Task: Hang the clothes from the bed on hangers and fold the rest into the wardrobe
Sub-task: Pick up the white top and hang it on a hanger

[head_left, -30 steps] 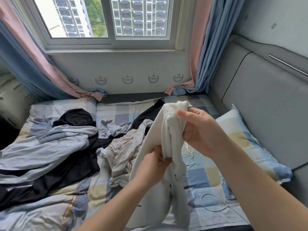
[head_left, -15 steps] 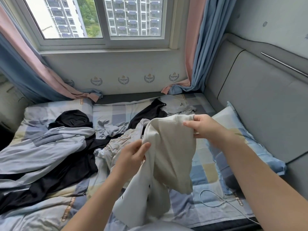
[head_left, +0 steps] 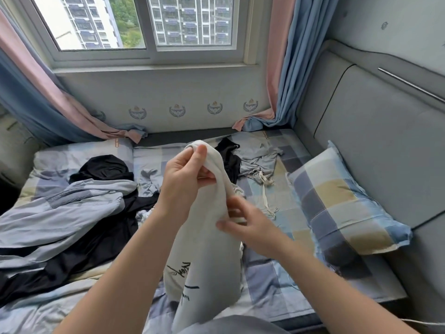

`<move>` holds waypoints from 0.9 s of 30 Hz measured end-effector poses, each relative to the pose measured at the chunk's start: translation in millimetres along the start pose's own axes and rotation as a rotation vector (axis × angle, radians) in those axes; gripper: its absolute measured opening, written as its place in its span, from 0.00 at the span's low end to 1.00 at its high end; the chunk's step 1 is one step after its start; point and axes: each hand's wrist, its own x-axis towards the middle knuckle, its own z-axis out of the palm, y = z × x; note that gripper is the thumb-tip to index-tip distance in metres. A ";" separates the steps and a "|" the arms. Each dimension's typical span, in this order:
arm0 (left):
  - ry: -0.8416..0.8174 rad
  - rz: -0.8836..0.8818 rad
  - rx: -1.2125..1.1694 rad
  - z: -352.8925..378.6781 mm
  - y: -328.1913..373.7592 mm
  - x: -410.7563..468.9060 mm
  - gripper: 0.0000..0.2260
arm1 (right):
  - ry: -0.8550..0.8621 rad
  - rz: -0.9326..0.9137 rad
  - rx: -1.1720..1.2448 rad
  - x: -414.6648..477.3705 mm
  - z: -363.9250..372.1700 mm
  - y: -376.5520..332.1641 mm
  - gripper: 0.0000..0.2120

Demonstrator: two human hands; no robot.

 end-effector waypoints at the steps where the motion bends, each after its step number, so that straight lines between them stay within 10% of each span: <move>1: -0.005 0.002 -0.009 2.3 1.8 -0.5 0.15 | 0.017 0.034 -0.021 2.3 6.7 7.9 0.20; 6: 0.012 0.055 -0.019 -1.4 12.1 -0.1 0.15 | 0.201 0.172 -0.280 10.3 5.2 46.9 0.02; 15: 0.176 -0.088 0.100 -34.5 -2.2 16.3 0.13 | 0.296 0.257 -0.253 18.3 -44.8 49.2 0.22; 23: -0.195 -0.474 0.472 -30.3 -54.1 -6.1 0.05 | 0.431 0.245 0.080 24.8 -51.9 12.1 0.23; 27: -0.516 -0.573 0.675 -22.6 -85.7 -25.3 0.17 | 0.455 0.293 0.171 28.1 -41.8 -5.2 0.23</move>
